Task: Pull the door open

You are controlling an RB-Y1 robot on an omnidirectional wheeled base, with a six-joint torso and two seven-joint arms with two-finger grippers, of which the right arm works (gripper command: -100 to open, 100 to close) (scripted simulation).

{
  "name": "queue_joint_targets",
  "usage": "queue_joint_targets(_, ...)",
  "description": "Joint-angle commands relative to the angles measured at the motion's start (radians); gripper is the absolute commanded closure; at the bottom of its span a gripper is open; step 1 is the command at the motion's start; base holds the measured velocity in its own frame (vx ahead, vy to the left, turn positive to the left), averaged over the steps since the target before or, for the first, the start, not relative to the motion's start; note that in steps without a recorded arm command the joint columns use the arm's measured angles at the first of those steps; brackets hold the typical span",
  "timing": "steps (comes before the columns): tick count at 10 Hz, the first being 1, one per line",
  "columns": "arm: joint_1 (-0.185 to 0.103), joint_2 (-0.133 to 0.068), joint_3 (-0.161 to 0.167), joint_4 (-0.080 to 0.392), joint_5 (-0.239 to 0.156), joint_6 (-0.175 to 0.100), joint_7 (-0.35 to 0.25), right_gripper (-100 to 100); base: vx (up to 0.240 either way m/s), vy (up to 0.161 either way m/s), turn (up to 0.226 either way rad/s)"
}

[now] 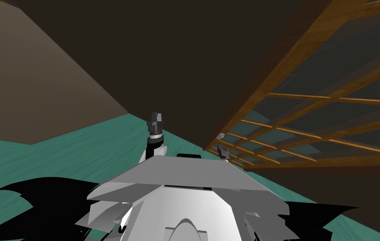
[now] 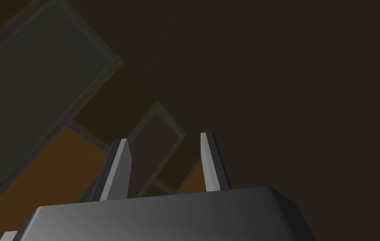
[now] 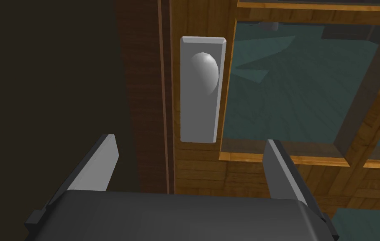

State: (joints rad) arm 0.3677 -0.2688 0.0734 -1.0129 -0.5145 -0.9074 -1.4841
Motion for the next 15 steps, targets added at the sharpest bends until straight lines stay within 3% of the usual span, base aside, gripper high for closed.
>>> queue_joint_targets(1,0.000,0.000,0.000,0.000,0.000,0.000,0.000,-100,0.010,-0.022,0.015)
queue_joint_targets(8,-0.049,-0.011,-0.028,0.085,-0.017,-0.019,-0.025,-100,0.175,-0.083,0.057)
queue_joint_targets(9,-0.043,-0.008,-0.025,0.075,-0.015,-0.017,-0.021,-100,0.059,-0.020,-0.023)
queue_joint_targets(10,-0.043,-0.008,-0.025,0.075,-0.015,-0.017,-0.021,100,-0.027,0.018,0.019)
queue_joint_targets(15,-0.043,-0.008,-0.025,0.075,-0.015,-0.017,-0.021,100,-0.008,0.002,0.001)
